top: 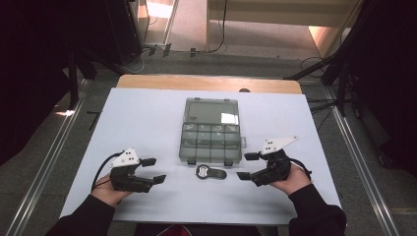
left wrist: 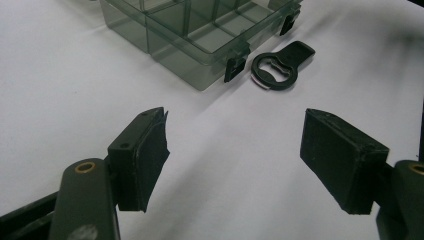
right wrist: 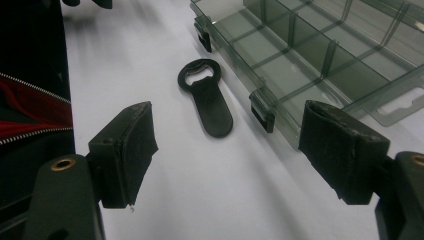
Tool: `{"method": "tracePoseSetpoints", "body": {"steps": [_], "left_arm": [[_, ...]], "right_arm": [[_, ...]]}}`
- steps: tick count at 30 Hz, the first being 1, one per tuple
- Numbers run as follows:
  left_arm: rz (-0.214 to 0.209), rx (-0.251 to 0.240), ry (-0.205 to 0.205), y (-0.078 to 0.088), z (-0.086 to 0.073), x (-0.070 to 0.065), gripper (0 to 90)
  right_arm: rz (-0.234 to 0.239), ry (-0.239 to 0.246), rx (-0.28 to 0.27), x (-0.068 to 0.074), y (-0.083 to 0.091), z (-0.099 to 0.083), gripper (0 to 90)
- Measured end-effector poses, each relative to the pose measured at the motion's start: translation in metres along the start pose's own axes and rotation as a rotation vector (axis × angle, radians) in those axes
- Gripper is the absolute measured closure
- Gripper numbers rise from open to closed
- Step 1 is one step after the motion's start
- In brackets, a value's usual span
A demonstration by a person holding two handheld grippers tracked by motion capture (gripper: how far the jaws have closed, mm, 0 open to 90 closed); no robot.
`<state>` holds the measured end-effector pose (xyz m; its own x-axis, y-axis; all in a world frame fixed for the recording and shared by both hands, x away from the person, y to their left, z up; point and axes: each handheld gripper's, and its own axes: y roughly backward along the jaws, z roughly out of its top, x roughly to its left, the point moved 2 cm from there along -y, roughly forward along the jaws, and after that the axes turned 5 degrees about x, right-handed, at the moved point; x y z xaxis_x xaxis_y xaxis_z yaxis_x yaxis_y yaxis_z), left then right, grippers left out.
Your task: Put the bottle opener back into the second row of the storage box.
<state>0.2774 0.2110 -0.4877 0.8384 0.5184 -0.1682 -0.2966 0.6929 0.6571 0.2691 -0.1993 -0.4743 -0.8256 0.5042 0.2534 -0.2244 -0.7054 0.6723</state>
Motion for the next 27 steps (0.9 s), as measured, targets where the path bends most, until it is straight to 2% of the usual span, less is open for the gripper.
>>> {"method": "tracePoseSetpoints", "body": {"steps": [13, 22, 27], "left_arm": [[-0.001, -0.003, 0.003, 0.0, 0.0, 0.0, 26.8], [0.0, -0.002, 0.001, 0.0, 0.0, 0.0, 26.8], [0.002, 0.0, 0.001, 0.0, 0.0, 0.0, 26.8]], "right_arm": [[0.032, 0.043, 0.002, 0.003, -0.006, 0.019, 24.8], [0.046, 0.038, 0.007, 0.005, -0.012, 0.03, 24.8], [0.049, 0.049, 0.033, 0.007, -0.017, 0.036, 25.0]]}}
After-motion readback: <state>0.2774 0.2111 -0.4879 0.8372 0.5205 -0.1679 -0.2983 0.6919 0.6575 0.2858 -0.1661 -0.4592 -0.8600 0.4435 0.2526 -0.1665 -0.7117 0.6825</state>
